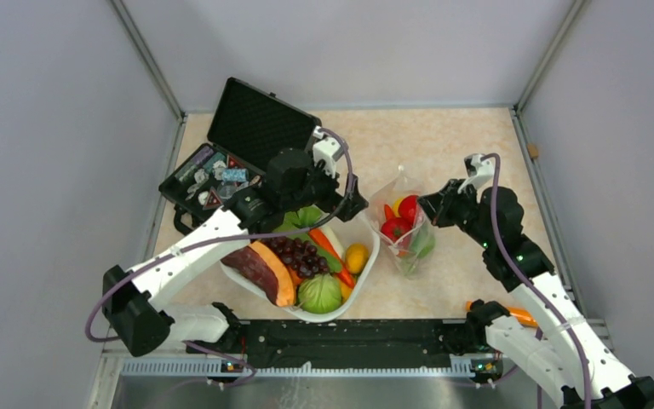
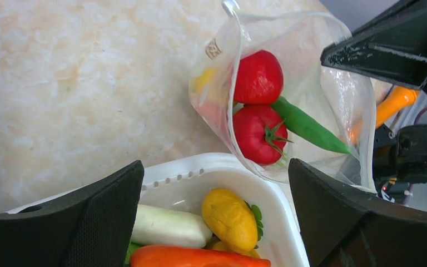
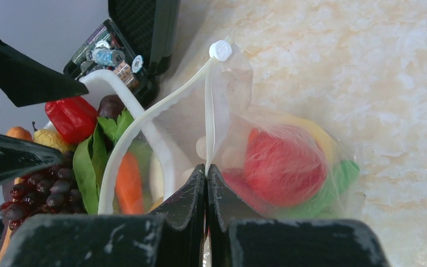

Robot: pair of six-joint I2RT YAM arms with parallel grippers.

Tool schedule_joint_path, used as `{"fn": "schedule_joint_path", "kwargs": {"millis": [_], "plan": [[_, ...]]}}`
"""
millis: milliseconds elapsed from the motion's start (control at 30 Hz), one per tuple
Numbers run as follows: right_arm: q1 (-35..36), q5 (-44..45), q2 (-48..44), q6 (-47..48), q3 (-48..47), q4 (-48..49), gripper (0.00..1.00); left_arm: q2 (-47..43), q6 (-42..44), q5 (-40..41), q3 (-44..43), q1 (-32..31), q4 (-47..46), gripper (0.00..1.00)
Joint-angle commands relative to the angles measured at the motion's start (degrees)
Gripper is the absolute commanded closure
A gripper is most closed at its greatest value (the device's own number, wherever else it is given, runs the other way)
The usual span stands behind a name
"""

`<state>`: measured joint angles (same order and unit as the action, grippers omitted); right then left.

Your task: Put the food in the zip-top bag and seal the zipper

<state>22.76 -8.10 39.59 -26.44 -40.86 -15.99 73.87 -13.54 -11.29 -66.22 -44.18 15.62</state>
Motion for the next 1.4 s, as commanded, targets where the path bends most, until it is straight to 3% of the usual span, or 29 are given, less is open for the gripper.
{"fn": "schedule_joint_path", "kwargs": {"millis": [0, 467, 700, 833, 967, 1200, 1367], "plan": [[0.18, -0.5, -0.41, -0.68, -1.34, 2.92, 1.0, -3.78, -1.16, 3.45, 1.07, 2.26, 0.14, 0.01], [0.2, -0.56, 0.03, -0.44, -1.88, 2.86, 1.0, -11.89, 11.72, -0.09, 2.66, 3.53, 21.17, 0.01], [0.19, -0.36, -0.16, -0.63, -1.94, 2.6, 1.0, -3.44, 12.87, -7.4, 0.94, 3.55, 23.84, 0.01], [0.19, -0.14, -0.69, -0.64, -1.98, 2.1, 1.0, 3.49, 18.6, -14.89, -3.46, 3.51, 30.58, 0.07], [0.18, 0.77, -1.05, -0.28, -1.94, 1.2, 1.0, 5.44, 24.39, -20.2, -5.53, 2.96, 34.16, 0.06], [0.25, 1.02, -1.06, -0.2, -1.13, 1.27, 1.0, 6.61, 33.3, -18.38, -4.85, -0.31, 37.93, 0.1], [0.18, 0.55, -0.34, -0.13, -1.39, 1.03, 1.0, 6.15, 35.67, -13.67, -2.22, -3.01, 33.03, 0.09]]}}
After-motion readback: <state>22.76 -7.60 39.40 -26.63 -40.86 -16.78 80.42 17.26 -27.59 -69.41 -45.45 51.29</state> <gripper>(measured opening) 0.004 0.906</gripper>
